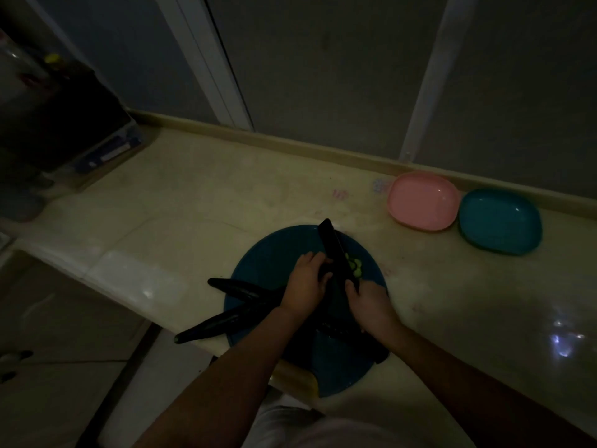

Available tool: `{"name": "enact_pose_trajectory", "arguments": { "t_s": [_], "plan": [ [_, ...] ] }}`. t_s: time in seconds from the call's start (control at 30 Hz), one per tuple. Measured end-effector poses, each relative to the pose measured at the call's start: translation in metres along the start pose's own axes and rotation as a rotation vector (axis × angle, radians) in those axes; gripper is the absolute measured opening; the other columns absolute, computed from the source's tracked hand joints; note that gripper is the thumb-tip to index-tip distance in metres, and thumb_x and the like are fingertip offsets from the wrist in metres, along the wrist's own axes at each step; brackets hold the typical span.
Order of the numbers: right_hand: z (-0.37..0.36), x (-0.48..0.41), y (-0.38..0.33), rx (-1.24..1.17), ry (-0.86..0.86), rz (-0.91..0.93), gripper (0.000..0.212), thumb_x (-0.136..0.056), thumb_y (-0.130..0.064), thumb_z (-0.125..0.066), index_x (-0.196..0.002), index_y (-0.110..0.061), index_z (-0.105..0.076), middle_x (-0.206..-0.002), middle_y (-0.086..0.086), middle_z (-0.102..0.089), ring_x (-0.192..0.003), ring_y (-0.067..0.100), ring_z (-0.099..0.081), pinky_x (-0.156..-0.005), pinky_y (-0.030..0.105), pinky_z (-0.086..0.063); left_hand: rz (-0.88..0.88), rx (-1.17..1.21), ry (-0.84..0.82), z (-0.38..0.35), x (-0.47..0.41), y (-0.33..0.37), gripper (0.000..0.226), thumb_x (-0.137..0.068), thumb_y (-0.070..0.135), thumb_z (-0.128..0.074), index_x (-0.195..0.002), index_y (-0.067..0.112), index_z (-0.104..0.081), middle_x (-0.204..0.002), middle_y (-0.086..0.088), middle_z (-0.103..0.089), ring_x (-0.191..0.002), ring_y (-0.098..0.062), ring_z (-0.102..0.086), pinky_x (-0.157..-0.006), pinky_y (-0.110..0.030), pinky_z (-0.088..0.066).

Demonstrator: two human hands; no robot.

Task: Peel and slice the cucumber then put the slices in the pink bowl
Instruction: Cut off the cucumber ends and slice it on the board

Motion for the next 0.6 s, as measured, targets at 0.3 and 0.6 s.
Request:
{"name": "enact_pose_trajectory", "arguments": {
  "t_s": [0.3,0.6],
  "plan": [
    [0.006,0.011,0.012,-0.053,0.003,-0.020,0.045,-0.101,-0.030,-0.036,-0.060,-0.012,-0.042,-0.051,0.005,-0.046,-0.037,0.012,-0.043,-0.033,0.022,-0.034,0.019,0.010,0.011,0.000,-0.001,-0.001,0.019,-0.086,0.010,-0.061,-0.104,0.004,-0.059,-0.103,-0.013,-0.058,-0.100,-0.024,-0.050,-0.075,-0.018,-0.029],
    [0.008,0.017,0.006,-0.156,-0.010,-0.032,0.046,-0.100,-0.032,-0.038,-0.058,-0.011,-0.042,-0.051,0.006,-0.046,-0.027,0.005,-0.040,-0.034,0.021,-0.034,0.027,0.014,0.012,0.000,0.000,0.000,0.020,-0.087,0.011,-0.061,-0.105,0.004,-0.059,-0.104,-0.013,-0.058,-0.101,-0.024,-0.050,-0.077,-0.021,-0.033]
  ]
}}
Point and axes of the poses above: each hand's wrist, its own x-axis away from the middle knuckle, its own z-axis out of the back of the hand, y = z × x, the point moved 2 cm from there along -x, towards the middle knuckle
